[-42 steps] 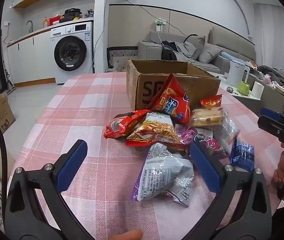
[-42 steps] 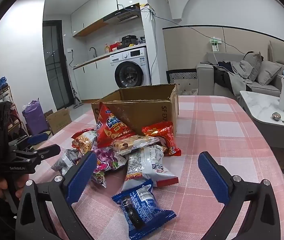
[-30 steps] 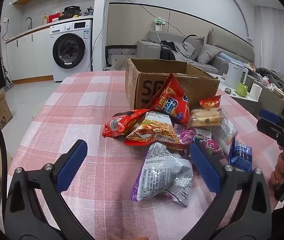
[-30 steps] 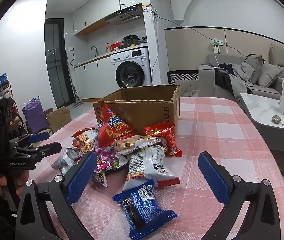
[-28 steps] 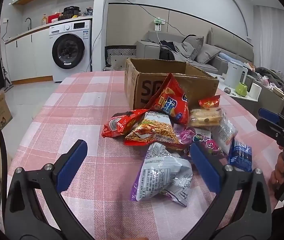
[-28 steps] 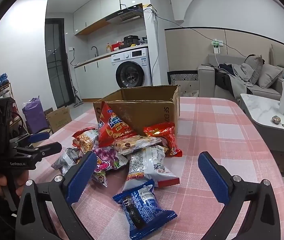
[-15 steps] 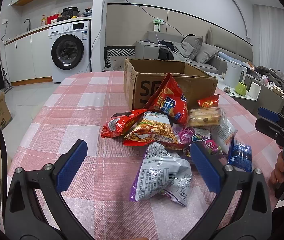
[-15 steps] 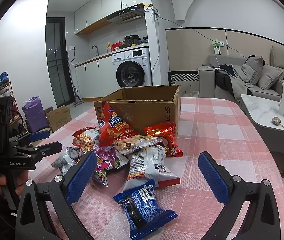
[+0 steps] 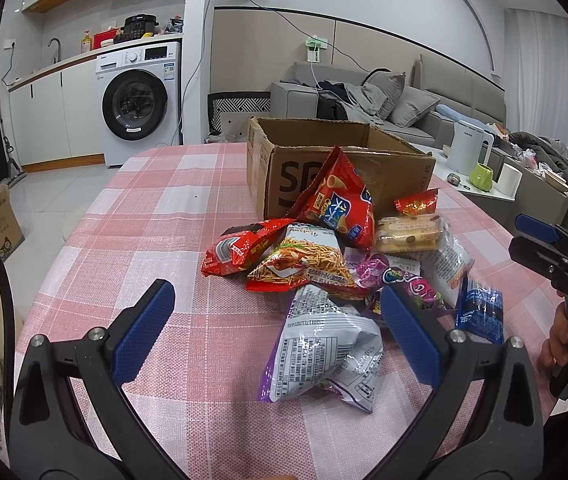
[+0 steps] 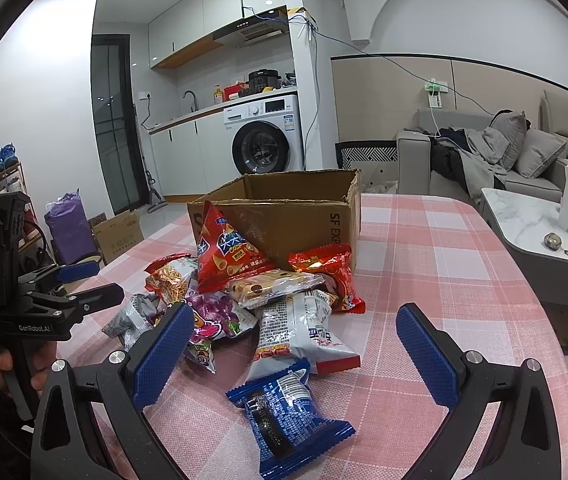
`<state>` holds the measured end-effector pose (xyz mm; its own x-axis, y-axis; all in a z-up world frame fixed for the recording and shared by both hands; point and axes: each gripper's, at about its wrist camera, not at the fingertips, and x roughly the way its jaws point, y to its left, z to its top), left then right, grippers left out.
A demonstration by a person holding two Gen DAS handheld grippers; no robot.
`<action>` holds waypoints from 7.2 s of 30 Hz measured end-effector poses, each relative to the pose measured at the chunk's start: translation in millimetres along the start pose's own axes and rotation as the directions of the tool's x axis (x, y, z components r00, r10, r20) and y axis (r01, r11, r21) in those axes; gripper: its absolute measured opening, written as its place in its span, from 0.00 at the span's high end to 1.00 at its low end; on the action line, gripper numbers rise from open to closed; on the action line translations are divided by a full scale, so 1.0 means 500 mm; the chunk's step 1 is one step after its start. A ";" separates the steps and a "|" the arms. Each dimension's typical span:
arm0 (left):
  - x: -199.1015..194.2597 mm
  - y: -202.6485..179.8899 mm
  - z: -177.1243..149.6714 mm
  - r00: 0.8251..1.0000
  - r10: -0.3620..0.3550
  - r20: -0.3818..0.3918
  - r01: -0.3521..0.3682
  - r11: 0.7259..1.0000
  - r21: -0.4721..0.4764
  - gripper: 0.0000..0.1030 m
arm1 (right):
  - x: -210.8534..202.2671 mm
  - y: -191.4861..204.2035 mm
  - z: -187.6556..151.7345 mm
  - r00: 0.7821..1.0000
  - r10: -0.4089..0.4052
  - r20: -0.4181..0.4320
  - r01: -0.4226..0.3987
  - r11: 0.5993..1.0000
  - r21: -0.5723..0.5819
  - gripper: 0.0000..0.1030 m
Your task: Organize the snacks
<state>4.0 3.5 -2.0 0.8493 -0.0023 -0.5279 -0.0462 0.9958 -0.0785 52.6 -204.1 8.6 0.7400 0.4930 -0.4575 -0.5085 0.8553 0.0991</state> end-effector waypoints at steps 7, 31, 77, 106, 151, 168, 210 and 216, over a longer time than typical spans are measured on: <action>0.000 0.000 0.000 1.000 0.000 0.001 0.000 1.000 0.000 0.01 | 0.001 0.000 -0.001 1.000 -0.002 -0.001 0.002 1.000 0.000 0.00; 0.003 -0.003 -0.002 1.000 0.003 -0.008 -0.003 1.000 -0.001 0.01 | -0.001 -0.003 -0.006 1.000 -0.011 -0.010 0.011 1.000 -0.003 0.00; 0.079 -0.043 -0.025 0.971 -0.043 -0.236 0.067 0.993 0.094 0.01 | 0.089 -0.012 -0.067 0.918 -0.004 -0.397 0.010 1.000 0.013 0.10; 0.145 -0.064 -0.038 0.927 -0.158 -0.340 0.186 0.981 0.051 0.52 | 0.070 -0.007 -0.085 0.921 0.023 -0.388 -0.019 1.000 0.014 0.56; 0.028 -0.043 0.202 0.990 -0.138 -0.040 0.140 0.989 0.056 0.53 | 0.032 -0.007 0.127 0.988 0.047 -0.148 -0.038 0.997 0.065 0.56; 0.139 -0.058 0.298 0.992 -0.124 -0.032 0.126 0.990 0.068 0.53 | 0.108 -0.026 0.231 0.992 0.069 -0.108 -0.058 0.993 0.101 0.56; 0.360 -0.045 0.299 0.994 -0.101 -0.035 0.103 0.992 0.066 0.52 | 0.307 -0.033 0.273 0.988 0.095 -0.122 -0.074 0.983 0.167 0.56; 0.373 -0.034 0.292 0.992 -0.120 -0.047 0.123 0.991 0.057 0.52 | 0.313 -0.041 0.273 0.987 0.102 -0.125 -0.078 0.980 0.185 0.56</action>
<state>239.9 -0.4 24.7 0.8232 -0.1260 -0.5536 0.0882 0.9916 -0.0945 238.9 -122.8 55.8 0.6235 0.5539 -0.5518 -0.4741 0.8290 0.2966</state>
